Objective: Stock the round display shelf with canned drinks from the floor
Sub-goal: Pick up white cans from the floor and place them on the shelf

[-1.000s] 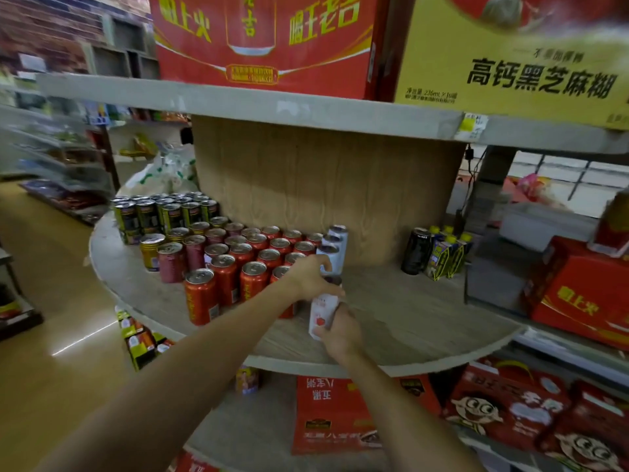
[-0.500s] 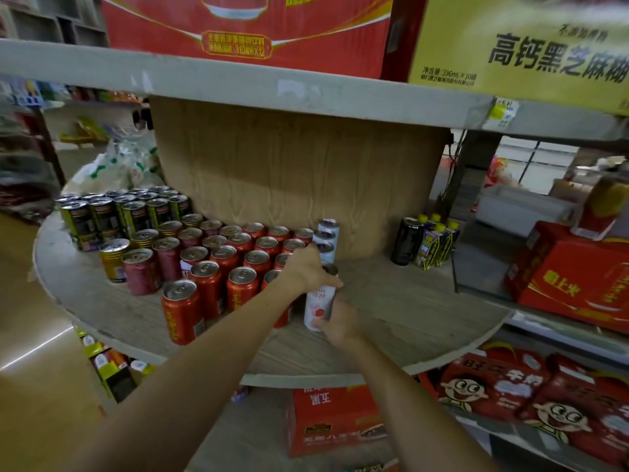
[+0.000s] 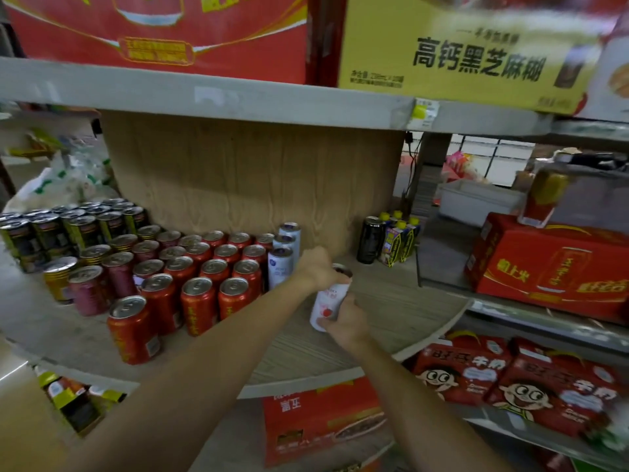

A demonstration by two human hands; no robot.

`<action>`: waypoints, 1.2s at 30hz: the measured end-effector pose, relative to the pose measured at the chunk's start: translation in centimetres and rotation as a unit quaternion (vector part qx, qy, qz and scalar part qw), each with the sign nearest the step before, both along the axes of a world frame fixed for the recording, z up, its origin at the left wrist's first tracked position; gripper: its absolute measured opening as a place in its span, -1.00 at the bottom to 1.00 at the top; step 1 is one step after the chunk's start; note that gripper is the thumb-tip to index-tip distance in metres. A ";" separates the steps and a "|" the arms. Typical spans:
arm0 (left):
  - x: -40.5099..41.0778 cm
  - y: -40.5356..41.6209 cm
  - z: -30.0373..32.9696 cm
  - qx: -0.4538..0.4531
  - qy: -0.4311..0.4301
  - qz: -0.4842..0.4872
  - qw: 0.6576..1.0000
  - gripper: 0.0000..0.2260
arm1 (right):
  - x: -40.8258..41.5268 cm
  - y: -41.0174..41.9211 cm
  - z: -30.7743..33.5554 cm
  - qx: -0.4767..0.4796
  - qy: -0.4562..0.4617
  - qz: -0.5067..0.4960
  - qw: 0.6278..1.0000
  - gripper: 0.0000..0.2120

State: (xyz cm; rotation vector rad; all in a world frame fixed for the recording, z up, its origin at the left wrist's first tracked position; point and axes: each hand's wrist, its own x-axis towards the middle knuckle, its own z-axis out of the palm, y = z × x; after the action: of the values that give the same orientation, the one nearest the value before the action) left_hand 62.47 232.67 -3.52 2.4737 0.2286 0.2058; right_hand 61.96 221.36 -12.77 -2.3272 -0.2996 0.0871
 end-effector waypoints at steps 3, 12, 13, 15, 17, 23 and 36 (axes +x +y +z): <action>1.0 -1.5 0.4 0.032 0.013 0.011 0.999 -0.64 | 0.9 -0.2 -0.6 0.041 0.016 -0.004 0.999 -0.37; 2.8 0.2 1.2 0.125 0.004 0.016 0.992 -0.77 | 6.4 0.5 -0.3 -0.002 -0.012 0.059 0.998 -0.40; 3.3 0.8 1.3 0.147 0.002 -0.002 0.989 -0.81 | 7.1 0.7 -0.1 -0.005 -0.013 0.061 0.998 -0.40; 4.7 1.9 1.6 0.198 0.010 -0.039 0.979 -0.90 | 8.6 1.4 0.0 -0.006 -0.012 0.065 0.998 -0.40; 6.3 2.9 2.3 0.249 0.025 -0.075 0.965 -0.92 | 10.3 2.3 0.1 -0.010 -0.009 0.067 0.998 -0.37; 12.0 7.0 3.1 0.274 0.052 -0.134 0.951 -0.86 | 15.8 5.7 0.4 -0.020 0.008 0.057 0.998 -0.45; 16.5 9.8 4.2 0.305 0.170 -0.104 0.931 -0.82 | 19.8 9.6 0.5 0.002 0.043 0.076 0.996 -0.53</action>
State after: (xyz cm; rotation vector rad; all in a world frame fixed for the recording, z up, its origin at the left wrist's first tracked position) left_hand 79.01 242.45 0.64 3.1217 0.0408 -0.2949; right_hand 81.79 230.98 -12.24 -2.2861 -0.4338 0.2609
